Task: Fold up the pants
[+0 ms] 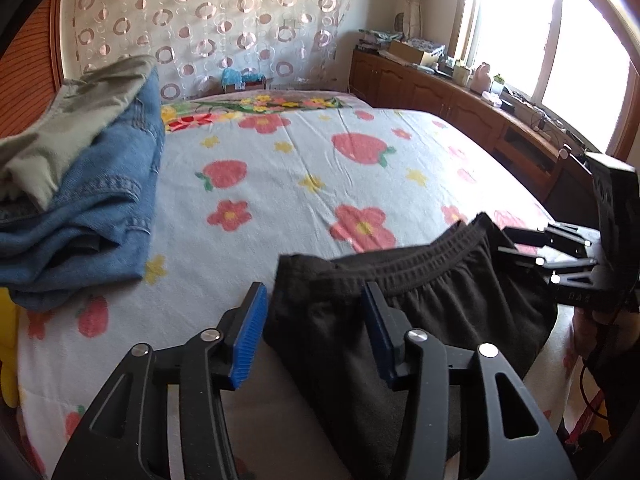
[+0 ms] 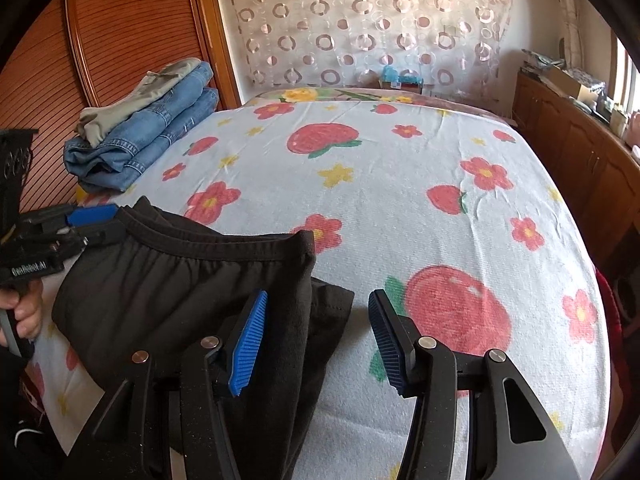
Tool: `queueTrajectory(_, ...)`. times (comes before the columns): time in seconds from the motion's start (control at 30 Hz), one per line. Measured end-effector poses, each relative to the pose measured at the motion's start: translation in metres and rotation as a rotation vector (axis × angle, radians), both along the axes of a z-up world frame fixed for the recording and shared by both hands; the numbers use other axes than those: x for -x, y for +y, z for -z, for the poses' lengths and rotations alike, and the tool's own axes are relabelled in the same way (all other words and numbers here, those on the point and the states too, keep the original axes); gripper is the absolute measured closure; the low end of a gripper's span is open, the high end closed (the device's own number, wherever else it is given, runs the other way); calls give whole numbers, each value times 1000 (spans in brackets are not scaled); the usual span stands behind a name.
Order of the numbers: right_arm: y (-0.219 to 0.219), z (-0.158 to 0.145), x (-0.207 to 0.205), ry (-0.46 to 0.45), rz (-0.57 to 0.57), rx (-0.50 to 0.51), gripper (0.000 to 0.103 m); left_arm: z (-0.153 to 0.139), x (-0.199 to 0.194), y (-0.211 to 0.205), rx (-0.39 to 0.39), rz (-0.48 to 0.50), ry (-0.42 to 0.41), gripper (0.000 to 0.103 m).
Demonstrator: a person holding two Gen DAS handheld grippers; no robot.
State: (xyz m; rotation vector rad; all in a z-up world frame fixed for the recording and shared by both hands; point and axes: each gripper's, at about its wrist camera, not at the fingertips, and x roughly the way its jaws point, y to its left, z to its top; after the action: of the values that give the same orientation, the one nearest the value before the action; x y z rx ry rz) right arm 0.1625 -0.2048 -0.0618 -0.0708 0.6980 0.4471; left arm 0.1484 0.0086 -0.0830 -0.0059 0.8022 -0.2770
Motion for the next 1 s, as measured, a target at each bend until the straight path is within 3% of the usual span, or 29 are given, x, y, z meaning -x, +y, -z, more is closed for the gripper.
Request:
queueTrajectory(0.5, 0, 0, 0, -4, -3, 5, 49, 20, -18, 8, 43, -11, 80, 46)
queueTrajectory(0.83, 1, 0, 1, -6, -12, 9, 53, 20, -16, 9, 49, -8, 56, 46)
queueTrajectory(0.9, 1, 0, 0, -7, -18, 10, 53, 20, -16, 9, 49, -6, 56, 47)
queueTrajectory(1.0, 1, 0, 0, -7, -23, 8, 57, 20, -16, 8, 61, 11, 58, 56)
